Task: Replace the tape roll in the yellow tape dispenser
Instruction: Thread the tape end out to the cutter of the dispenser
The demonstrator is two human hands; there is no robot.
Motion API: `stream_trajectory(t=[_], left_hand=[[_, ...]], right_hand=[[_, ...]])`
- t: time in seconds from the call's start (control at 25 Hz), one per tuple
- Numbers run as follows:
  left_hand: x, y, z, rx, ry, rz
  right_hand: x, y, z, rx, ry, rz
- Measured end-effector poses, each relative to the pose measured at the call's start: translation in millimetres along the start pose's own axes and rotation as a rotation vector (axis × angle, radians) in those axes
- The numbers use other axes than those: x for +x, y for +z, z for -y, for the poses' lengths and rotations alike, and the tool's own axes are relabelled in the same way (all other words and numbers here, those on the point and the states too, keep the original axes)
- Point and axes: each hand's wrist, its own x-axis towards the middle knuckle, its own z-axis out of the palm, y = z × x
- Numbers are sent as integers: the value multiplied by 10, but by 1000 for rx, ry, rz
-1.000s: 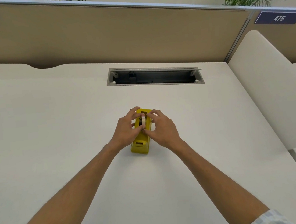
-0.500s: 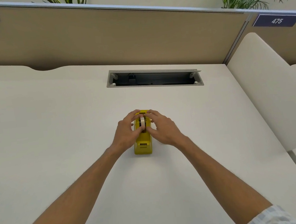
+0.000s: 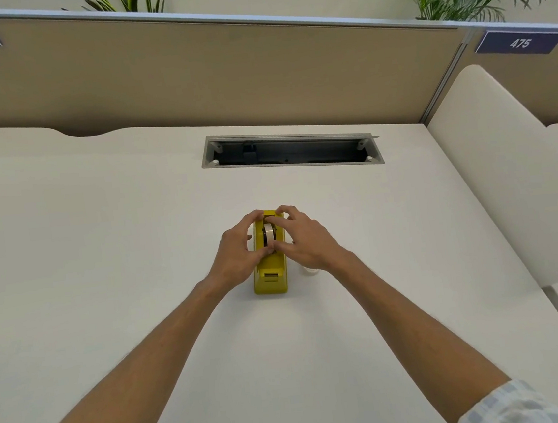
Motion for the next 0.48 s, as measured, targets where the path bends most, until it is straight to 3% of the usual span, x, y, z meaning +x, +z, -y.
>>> stream_trajectory(t=[0.48], left_hand=[[-11,-32,31,-51,-22,7]], right_hand=[[-10,-20,59,-57,-46,-130]])
